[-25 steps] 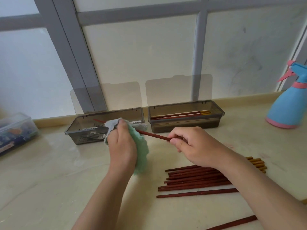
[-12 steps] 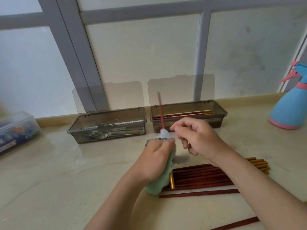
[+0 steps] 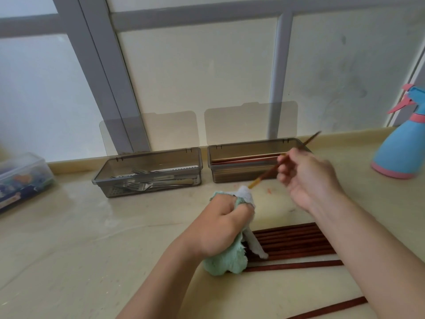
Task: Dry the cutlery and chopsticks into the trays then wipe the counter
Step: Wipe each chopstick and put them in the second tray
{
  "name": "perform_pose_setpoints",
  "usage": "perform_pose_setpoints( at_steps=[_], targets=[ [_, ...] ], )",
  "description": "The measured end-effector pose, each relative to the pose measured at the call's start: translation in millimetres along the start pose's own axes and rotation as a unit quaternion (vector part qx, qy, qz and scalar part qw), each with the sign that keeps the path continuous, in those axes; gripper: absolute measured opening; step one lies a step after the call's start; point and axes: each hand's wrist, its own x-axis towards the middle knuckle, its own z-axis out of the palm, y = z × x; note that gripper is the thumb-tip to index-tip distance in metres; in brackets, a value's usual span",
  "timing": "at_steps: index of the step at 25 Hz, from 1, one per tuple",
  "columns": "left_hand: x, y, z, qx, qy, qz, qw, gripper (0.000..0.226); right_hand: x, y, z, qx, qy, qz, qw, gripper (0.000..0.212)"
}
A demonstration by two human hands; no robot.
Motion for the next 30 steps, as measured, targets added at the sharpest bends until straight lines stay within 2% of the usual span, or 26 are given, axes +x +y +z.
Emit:
perform_pose_setpoints(
  at_steps=[2,4,5,7,8,9,10,14,17,20,23,25,27,30],
  targets=[
    [2,-2,-2,-0.005,0.054,0.009,0.999,0.044,3,-9,-4,0.029,0.019,-0.097,0.995,0.009],
    [3,-5,-2,0.004,0.089,0.011,0.996,0.044,4,-8,-7,-0.08,0.006,-0.252,0.964,0.006],
    [4,-7,-1,0.008,0.097,0.01,0.995,0.044,7,-4,-11,-0.178,-0.005,-0.344,0.922,0.007],
    [5,-10,-1,0.008,0.102,0.002,0.995,0.044,15,6,-20,-0.374,-0.034,-0.492,0.785,0.009],
    [5,-12,-1,0.006,0.1,-0.004,0.995,0.045,22,11,-23,-0.448,-0.049,-0.528,0.72,0.012],
    [5,-13,-1,0.004,0.098,-0.008,0.995,0.045,28,15,-25,-0.505,-0.059,-0.533,0.676,0.014],
    [5,-13,0,0.0,0.095,-0.011,0.995,0.045,32,16,-25,-0.547,-0.06,-0.519,0.654,0.015],
    [5,-12,-2,-0.004,0.097,-0.009,0.995,0.045,31,16,-13,-0.633,-0.055,-0.433,0.639,0.027],
    [5,-11,-4,-0.006,0.098,-0.006,0.995,0.044,23,15,-8,-0.714,-0.051,-0.353,0.602,0.037],
    [4,-9,-5,0.0,0.11,-0.003,0.994,0.047,16,5,-11,-0.714,-0.056,-0.336,0.611,0.022],
    [5,-11,-9,0.004,0.135,0.001,0.991,0.049,6,-9,-20,-0.722,-0.206,-0.247,0.612,0.013],
    [6,-12,-11,-0.003,0.152,0.003,0.988,0.048,-7,-14,-23,-0.729,-0.307,-0.153,0.592,0.009],
    [6,-10,-12,-0.009,0.179,-0.005,0.984,0.05,-14,-14,-24,-0.733,-0.351,-0.098,0.575,0.003],
    [5,-7,-15,-0.038,0.238,-0.01,0.97,0.053,-18,-9,-21,-0.745,-0.372,-0.071,0.55,0.006]
  ],
)
